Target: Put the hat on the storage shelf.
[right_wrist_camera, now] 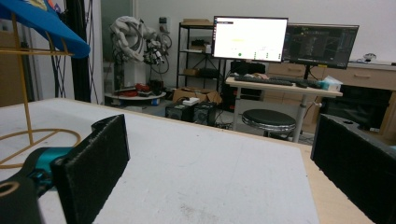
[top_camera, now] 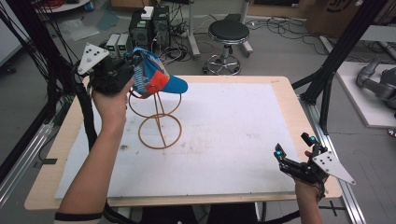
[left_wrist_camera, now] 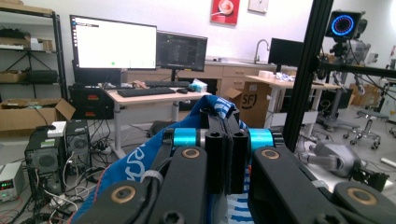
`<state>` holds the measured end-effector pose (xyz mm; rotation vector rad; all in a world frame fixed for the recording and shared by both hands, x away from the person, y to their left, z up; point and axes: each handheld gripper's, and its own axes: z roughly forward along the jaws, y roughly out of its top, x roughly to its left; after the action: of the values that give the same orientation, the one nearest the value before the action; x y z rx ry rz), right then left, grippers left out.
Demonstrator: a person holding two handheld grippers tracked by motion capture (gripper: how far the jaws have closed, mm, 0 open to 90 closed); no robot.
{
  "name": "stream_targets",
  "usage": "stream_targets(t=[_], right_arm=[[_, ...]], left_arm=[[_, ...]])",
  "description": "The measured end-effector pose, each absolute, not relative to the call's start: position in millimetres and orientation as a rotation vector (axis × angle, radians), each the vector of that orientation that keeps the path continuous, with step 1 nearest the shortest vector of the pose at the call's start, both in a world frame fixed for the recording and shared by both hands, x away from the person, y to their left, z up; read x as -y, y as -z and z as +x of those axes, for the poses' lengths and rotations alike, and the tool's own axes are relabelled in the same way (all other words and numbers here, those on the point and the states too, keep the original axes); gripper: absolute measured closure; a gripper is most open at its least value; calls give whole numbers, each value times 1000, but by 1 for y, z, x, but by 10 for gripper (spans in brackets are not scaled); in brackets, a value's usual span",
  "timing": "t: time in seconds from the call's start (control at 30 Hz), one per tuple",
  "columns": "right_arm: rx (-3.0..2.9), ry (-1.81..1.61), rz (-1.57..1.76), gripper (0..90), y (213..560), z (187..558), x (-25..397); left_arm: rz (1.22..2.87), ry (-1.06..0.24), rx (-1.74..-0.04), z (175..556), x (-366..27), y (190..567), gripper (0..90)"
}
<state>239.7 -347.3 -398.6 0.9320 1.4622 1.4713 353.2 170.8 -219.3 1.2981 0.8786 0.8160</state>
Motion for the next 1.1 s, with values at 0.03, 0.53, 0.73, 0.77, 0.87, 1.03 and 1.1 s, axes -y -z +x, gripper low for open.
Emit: stream_targets(t=[0.03, 0.53, 0.73, 0.77, 0.87, 1.03, 1.1], right_arm=[[-1461, -1474, 932, 41, 398, 240, 347], [-1460, -1475, 931, 41, 398, 240, 347], [-1462, -1475, 926, 41, 398, 240, 347], [-1462, -1475, 927, 41, 398, 241, 347], [-1463, -1476, 927, 41, 398, 241, 346], [-1464, -1478, 929, 41, 398, 241, 346], [-1463, -1476, 926, 41, 398, 241, 346]], left_arm=[[1308, -822, -874, 353, -169, 220, 888], [1325, -825, -894, 353, -167, 228, 690], [1307, -824, -910, 352, -172, 225, 576], [1304, -826, -913, 352, -172, 225, 549], [1300, -833, -925, 352, -173, 225, 452], [1298, -850, -948, 352, -176, 225, 330], [1303, -844, -943, 352, -177, 225, 268]])
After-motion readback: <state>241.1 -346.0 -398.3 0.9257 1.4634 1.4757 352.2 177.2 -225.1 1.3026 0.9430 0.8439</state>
